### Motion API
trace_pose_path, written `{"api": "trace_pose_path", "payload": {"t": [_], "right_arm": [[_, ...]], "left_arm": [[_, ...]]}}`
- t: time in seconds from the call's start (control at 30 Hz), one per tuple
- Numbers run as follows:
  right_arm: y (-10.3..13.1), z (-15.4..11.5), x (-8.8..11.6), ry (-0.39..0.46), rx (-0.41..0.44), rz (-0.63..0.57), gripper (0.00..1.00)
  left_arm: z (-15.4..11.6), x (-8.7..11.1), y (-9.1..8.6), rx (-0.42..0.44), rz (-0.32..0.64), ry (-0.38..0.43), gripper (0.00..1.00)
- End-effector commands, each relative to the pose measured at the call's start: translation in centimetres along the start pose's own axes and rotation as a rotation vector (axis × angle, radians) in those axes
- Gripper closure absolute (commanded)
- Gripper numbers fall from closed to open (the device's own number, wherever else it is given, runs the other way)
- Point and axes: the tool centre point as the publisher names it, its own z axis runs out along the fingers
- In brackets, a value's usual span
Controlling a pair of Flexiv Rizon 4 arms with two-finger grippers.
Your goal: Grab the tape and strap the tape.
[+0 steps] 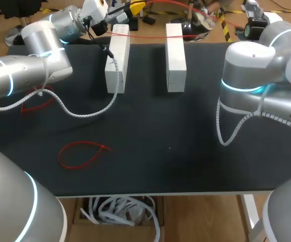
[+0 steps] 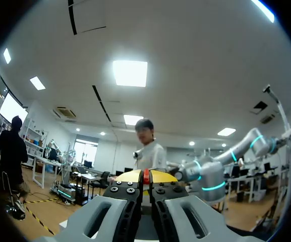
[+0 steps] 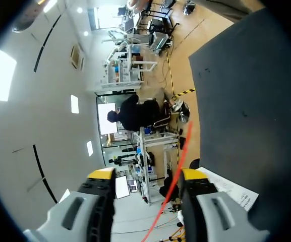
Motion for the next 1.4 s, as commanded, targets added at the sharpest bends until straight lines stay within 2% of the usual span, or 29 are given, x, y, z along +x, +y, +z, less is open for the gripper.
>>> {"api": "trace_pose_path", "payload": {"t": [0.03, 0.2, 0.3, 0.7, 1.03, 1.07, 1.1, 1.17, 1.23, 1.37, 1.4], "right_arm": [[-0.01, -0.28, 0.10, -0.011, -0.005, -0.004, 0.52], [0.14, -0.42, -0.08, -0.015, -0.008, -0.006, 0.50], [0.21, -0.47, -0.21, -0.019, -0.009, -0.005, 0.56], [-0.26, -0.79, -0.26, -0.020, 0.012, -0.012, 0.53], [-0.56, -1.11, -0.50, -0.025, 0.029, -0.021, 0.59], [-0.53, -1.11, -0.51, -0.026, 0.028, -0.021, 0.73], [-0.51, -1.11, -0.52, -0.026, 0.027, -0.021, 0.82], [-0.46, -1.11, -0.54, -0.027, 0.025, -0.022, 0.82], [-0.42, -1.11, -0.55, -0.028, 0.023, -0.023, 0.75], [-0.31, -1.06, -0.65, -0.030, 0.020, -0.023, 0.83], [-0.31, -1.06, -0.66, -0.031, 0.019, -0.023, 0.99]], "left_arm": [[-0.04, -0.10, 0.08, 0.002, 0.000, 0.003, 1.00], [-0.04, -0.10, 0.08, 0.002, 0.000, 0.003, 1.00], [-0.04, -0.10, 0.08, 0.002, 0.000, 0.003, 1.00], [-0.04, -0.10, 0.08, 0.002, 0.000, 0.003, 1.00], [-0.04, -0.10, 0.08, 0.002, 0.000, 0.003, 1.00], [-0.04, -0.10, 0.08, 0.002, 0.000, 0.003, 1.00], [-0.04, -0.10, 0.08, 0.002, 0.000, 0.003, 1.00], [-0.04, -0.10, 0.08, 0.002, 0.000, 0.003, 1.00], [-0.04, -0.10, 0.08, 0.002, 0.000, 0.003, 1.00], [-0.04, -0.10, 0.08, 0.002, 0.000, 0.003, 1.00], [-0.04, -0.10, 0.08, 0.002, 0.000, 0.003, 1.00]]}}
